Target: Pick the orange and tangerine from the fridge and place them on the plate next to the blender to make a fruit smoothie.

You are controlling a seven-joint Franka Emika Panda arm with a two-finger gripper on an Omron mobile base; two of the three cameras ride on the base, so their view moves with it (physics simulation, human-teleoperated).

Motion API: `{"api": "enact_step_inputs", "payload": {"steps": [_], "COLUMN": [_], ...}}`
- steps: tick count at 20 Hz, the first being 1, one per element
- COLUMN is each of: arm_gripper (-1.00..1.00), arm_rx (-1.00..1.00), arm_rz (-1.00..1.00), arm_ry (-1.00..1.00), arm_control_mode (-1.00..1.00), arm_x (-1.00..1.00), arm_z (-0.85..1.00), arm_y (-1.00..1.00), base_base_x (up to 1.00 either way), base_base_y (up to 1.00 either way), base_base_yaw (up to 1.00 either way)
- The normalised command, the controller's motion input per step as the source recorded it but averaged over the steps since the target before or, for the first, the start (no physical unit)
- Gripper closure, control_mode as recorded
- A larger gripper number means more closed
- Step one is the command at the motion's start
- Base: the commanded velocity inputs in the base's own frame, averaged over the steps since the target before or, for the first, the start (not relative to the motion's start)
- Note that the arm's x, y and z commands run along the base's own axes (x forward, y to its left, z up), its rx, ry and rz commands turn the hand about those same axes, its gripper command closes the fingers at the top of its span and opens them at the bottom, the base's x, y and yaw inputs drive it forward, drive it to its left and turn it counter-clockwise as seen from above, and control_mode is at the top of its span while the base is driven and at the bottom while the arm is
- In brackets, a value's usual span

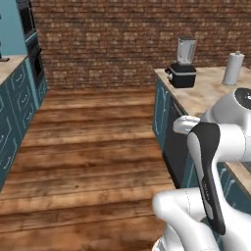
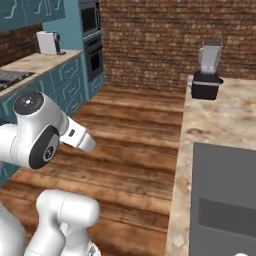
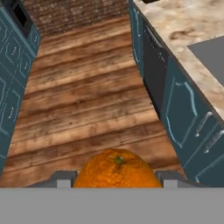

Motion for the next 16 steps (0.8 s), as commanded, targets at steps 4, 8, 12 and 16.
{"api": "enact_step_inputs", "payload": {"steps": [4,8,12,16], "arm_gripper": [1.00,1.00,1.00,1.00], "arm_rx": [0.00,0.00,0.00,0.00], "arm_rz": [0.00,0.00,0.00,0.00], "arm_ry": [0.00,0.00,0.00,0.00], "arm_control_mode": [1.00,1.00,1.00,1.00], "arm_x": [0.00,0.00,0.00,0.00], "arm_z": [0.00,0.00,0.00,0.00], "arm_y": [0.00,0.00,0.00,0.00], "base_base_x": [1.00,1.00,1.00,1.00], "base_base_y": [0.06,0.19,0.26,0.38], "base_base_yaw": [-0.19,-0.20,-0.21,-0.25]}}
